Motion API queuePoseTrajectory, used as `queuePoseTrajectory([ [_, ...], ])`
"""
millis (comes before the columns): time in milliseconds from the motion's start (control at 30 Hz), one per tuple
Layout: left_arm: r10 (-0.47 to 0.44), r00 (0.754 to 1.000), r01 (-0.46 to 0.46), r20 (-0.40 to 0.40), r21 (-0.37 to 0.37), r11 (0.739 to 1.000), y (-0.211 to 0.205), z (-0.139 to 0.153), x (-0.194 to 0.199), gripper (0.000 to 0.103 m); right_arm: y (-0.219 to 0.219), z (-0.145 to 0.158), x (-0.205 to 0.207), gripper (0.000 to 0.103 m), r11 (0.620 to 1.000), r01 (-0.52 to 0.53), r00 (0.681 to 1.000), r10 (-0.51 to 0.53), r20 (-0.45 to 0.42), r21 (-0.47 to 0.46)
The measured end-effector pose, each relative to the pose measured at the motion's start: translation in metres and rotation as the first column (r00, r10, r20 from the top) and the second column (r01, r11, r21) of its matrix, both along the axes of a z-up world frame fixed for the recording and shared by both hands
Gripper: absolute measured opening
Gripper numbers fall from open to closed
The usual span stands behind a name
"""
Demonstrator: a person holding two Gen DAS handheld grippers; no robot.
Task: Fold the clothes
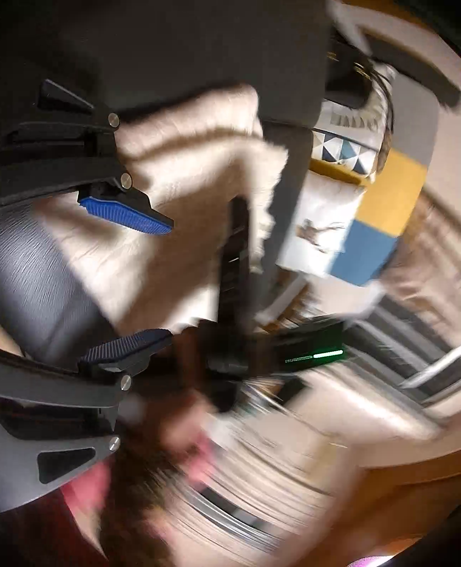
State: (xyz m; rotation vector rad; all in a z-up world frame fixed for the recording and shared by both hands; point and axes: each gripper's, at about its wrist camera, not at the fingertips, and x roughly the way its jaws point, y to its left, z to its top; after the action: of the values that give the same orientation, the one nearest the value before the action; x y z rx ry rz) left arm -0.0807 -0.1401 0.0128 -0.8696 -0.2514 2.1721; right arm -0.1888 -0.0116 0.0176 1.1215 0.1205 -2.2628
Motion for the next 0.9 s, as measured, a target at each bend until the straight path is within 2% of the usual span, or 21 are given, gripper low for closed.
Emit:
queuePoseTrajectory([
  [67,0.020,1.000,-0.022,-0.024,-0.099,0.995,0.019,-0.009,-0.010,0.059,-0.009,0.002,-0.019,0.011,1.000,-0.010,1.000,0.009,0.016,0.005],
  [100,0.030,0.999,-0.033,-0.024,-0.119,0.992,0.023,-0.015,-0.014,0.059,-0.012,0.002,-0.023,0.011,1.000,-0.017,0.999,0.017,0.028,0.004],
  [233,0.047,0.999,-0.048,-0.021,-0.092,0.995,0.017,-0.027,-0.015,0.059,-0.031,-0.007,-0.050,0.011,0.997,-0.025,0.999,0.022,0.047,0.070],
  [300,0.048,0.998,-0.050,-0.031,-0.079,0.996,0.013,-0.029,-0.013,0.059,-0.038,-0.020,-0.060,0.010,0.993,0.000,0.997,-0.009,0.075,0.114],
  [333,0.048,0.998,-0.051,-0.036,-0.073,0.996,0.011,-0.031,-0.011,0.059,-0.039,-0.024,-0.062,0.010,0.994,0.017,0.997,-0.025,0.075,0.108],
  [533,0.049,0.999,-0.049,-0.021,-0.040,0.998,0.011,-0.025,-0.017,0.059,-0.042,-0.023,-0.043,0.010,0.991,0.044,0.999,-0.040,-0.036,0.129],
  [633,0.077,0.996,-0.078,-0.046,-0.039,0.996,0.008,-0.021,-0.010,0.059,-0.016,0.004,-0.017,0.012,0.995,0.095,0.990,-0.094,-0.104,0.007],
  [733,0.152,0.984,-0.159,-0.087,-0.074,0.984,0.011,-0.011,-0.003,0.059,0.026,0.028,0.017,0.017,0.981,0.166,0.973,-0.179,-0.145,-0.096],
  [833,0.177,0.977,-0.187,-0.118,-0.075,0.979,0.026,0.007,-0.004,0.060,0.067,0.030,0.033,0.017,0.966,0.257,0.958,-0.260,-0.124,-0.037],
  [900,0.182,0.970,-0.198,-0.161,-0.095,0.976,0.043,0.022,-0.009,0.063,0.107,0.028,0.036,0.017,0.942,0.337,0.937,-0.336,-0.093,-0.012],
])
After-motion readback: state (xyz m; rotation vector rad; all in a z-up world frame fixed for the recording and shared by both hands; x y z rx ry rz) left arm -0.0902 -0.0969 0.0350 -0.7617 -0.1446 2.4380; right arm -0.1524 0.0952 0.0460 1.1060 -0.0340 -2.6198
